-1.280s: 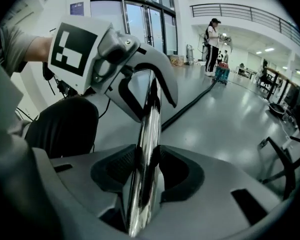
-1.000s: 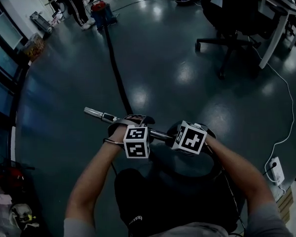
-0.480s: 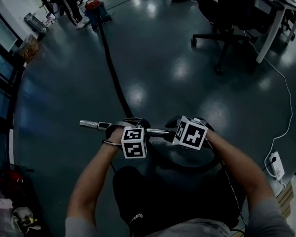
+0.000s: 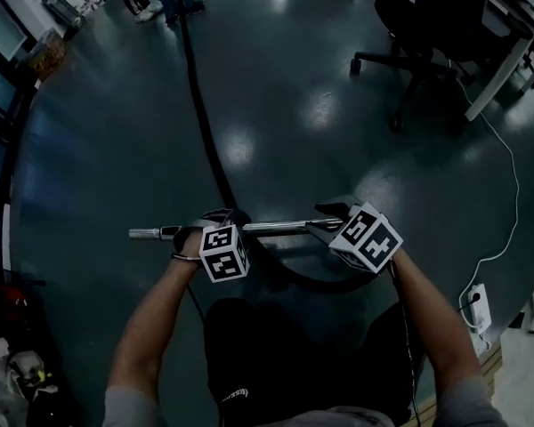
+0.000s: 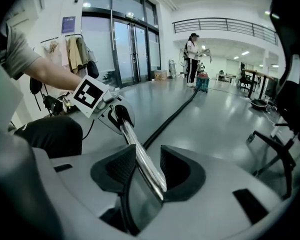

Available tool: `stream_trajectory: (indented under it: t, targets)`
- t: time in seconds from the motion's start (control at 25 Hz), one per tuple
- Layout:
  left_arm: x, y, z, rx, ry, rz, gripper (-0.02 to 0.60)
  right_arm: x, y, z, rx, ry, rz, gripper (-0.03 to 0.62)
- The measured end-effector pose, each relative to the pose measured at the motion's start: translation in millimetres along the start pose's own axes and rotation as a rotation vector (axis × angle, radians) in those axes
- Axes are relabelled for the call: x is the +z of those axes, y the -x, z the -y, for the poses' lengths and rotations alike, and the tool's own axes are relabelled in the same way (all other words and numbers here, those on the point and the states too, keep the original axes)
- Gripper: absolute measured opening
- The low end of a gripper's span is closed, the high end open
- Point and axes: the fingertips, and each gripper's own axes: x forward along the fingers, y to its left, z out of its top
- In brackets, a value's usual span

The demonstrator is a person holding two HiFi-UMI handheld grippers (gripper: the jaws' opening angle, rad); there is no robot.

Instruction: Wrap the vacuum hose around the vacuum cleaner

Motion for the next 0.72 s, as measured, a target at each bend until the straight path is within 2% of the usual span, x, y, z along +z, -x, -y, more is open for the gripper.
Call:
stream_trajectory:
  t: [0.24, 0.4, 0.72]
  targets:
    - [-1, 53, -19, 0.025, 0.159, -0.008, 0.161, 33, 42, -14, -0.007, -0.176, 0.015, 0.153]
    - [9, 107, -31, 0.034, 0.246, -0.007, 0.161, 66, 87, -35, 0.001, -0.242, -0.002, 0.153]
    - [26, 234, -55, 0.049, 0.308, -0.017, 0.161, 166, 177, -57, -0.009, -0.321, -0.013, 0.153]
